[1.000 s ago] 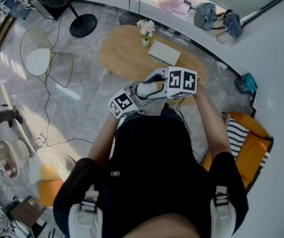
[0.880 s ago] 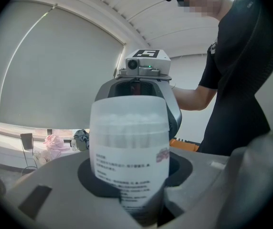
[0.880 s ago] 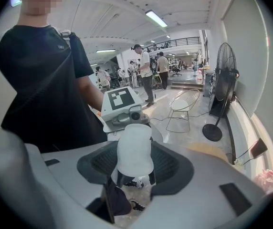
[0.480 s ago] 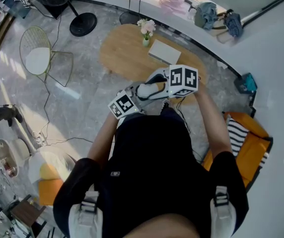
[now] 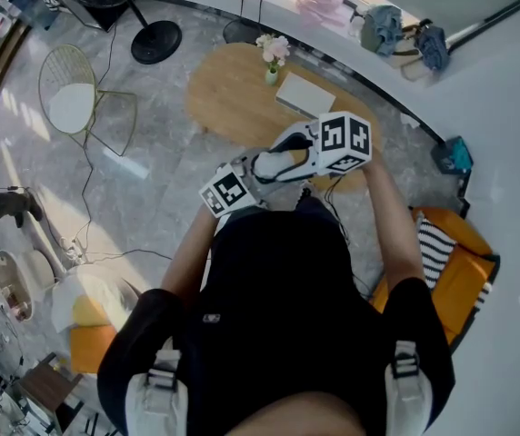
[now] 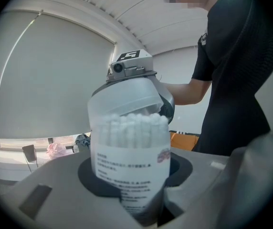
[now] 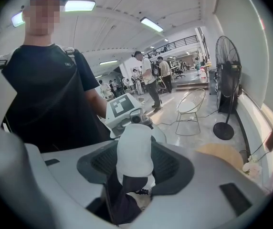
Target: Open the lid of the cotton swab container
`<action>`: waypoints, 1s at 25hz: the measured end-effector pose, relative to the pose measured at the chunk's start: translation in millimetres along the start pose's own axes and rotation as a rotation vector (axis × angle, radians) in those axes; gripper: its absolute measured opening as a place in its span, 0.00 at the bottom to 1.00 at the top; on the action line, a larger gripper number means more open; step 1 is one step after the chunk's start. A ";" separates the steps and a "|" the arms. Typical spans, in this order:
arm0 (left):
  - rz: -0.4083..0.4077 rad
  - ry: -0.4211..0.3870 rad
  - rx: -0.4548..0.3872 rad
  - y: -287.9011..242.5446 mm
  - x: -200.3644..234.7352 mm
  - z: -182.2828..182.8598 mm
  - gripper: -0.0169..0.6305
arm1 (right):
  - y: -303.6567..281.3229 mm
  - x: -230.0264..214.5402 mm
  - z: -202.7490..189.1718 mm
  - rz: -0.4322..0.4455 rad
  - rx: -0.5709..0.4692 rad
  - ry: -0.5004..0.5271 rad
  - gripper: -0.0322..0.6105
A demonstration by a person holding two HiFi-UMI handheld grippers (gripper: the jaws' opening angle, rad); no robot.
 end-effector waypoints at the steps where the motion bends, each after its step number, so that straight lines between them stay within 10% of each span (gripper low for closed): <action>1: -0.001 -0.001 0.001 0.3 0.4 0.3 0.32 | 0.2 -0.5 0.2 0.003 -0.004 0.003 0.37; 25: -0.010 0.031 -0.015 7.1 4.0 -2.5 0.31 | 17.0 -15.2 0.6 0.003 -0.245 -0.036 0.39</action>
Point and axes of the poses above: the fingertips, and each gripper's own axes: y backward along the fingers, x to its left, z out of its top, the point moved 9 cm from there along y, backward along the fingers, and after that the axes turned 10 degrees about -x, right-handed, at the moved point
